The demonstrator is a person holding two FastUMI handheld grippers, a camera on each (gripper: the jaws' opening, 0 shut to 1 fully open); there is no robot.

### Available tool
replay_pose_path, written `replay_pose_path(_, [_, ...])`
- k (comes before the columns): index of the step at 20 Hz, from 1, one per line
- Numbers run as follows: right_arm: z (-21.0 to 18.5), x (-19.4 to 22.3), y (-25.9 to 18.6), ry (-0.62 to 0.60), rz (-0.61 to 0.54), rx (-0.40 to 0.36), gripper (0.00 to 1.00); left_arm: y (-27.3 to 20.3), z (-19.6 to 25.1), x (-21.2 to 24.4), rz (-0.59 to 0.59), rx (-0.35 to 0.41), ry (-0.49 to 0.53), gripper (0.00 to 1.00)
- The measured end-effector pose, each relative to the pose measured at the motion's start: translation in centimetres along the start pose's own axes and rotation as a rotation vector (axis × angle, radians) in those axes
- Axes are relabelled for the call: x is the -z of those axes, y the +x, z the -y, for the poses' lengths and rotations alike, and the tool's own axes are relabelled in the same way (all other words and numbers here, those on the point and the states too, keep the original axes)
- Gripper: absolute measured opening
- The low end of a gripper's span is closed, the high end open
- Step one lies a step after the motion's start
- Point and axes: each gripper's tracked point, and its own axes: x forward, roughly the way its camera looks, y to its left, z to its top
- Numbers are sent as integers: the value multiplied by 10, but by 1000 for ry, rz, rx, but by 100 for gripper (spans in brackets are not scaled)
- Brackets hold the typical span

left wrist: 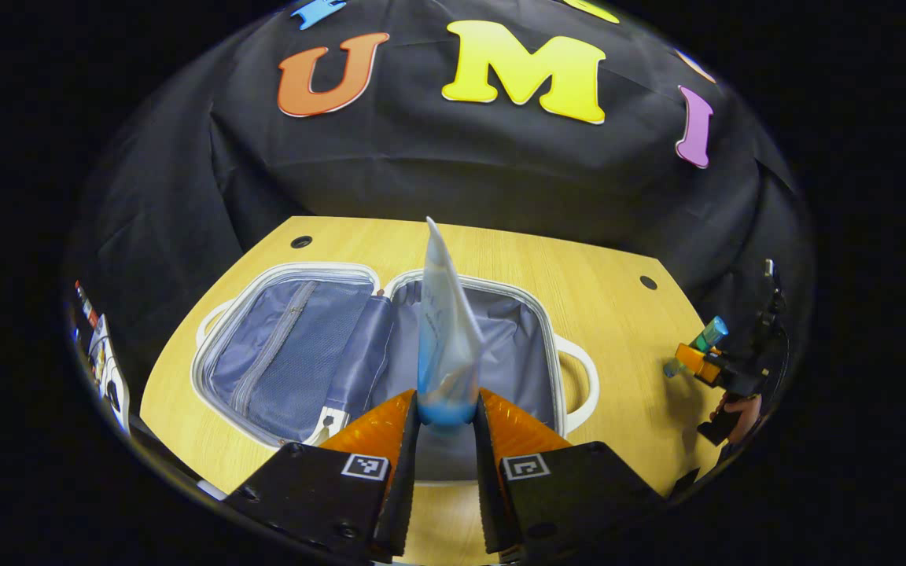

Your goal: First open the suitcase, pack the skin care products into it, and then close the suitcase.

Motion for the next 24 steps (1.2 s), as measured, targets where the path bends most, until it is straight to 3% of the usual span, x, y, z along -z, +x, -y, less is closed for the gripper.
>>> replay_pose_path(3, [-2,-12,-26,13,5,-13,33,19,-7,16,-64,63,94,39])
replay_pose_path(6, [-8,-36,-72,29,43,-31,35,43,-11,38,-155,126,93,39])
replay_pose_path(12, [-28,-62,-160,13,87,-35,35,72,-17,75,-329,174,135,39])
replay_pose_path(17, [-57,-75,-206,30,121,-67,35,89,-20,80,-433,160,137,39])
replay_pose_path(24, [-98,-92,-233,-10,149,-123,35,98,-20,73,-546,124,130,39])
